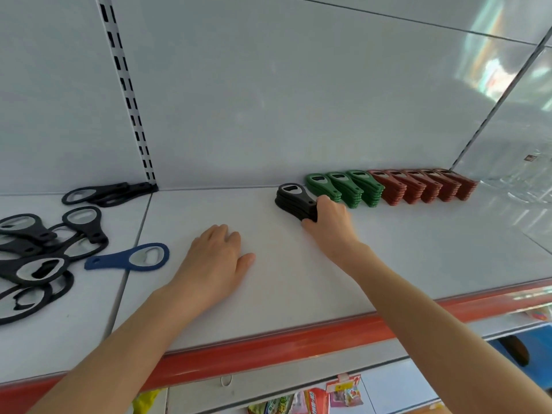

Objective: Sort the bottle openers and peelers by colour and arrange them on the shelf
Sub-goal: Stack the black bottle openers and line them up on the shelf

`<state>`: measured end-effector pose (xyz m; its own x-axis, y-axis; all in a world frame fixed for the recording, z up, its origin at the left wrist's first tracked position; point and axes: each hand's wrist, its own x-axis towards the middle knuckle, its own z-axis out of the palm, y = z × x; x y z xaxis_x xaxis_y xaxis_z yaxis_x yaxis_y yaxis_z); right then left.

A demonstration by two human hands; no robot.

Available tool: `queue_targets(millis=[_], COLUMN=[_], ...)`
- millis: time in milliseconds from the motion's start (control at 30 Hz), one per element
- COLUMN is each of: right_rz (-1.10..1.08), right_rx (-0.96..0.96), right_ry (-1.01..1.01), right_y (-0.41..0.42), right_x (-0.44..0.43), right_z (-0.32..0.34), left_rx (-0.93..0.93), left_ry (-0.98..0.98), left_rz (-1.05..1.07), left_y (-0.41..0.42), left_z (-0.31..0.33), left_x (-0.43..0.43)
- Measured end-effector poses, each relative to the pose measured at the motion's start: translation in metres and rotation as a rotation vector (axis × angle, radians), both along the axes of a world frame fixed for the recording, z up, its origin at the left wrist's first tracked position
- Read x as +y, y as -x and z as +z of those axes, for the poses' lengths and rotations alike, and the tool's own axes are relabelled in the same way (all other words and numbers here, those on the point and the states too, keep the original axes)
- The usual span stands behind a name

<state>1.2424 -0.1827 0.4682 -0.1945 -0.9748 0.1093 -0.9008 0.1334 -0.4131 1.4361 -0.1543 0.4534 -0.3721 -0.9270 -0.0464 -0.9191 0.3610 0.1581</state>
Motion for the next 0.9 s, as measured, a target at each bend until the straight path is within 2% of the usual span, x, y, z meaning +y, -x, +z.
queue_targets(millis=[467, 900], right_rz=[-0.091, -0.075], right_rx=[0.106, -0.118], right_ry=[0.002, 0.090], right_y=[-0.008, 0.003], right_x=[-0.036, -0.029], right_z=[-0.002, -0.003], left_rx=[0.017, 0.021], left_ry=[-0.005, 0.003], left_rz=[0.014, 0.012], left_y=[0.002, 0.001], left_z=[0.004, 0.002], left_x=[0.002, 0.003])
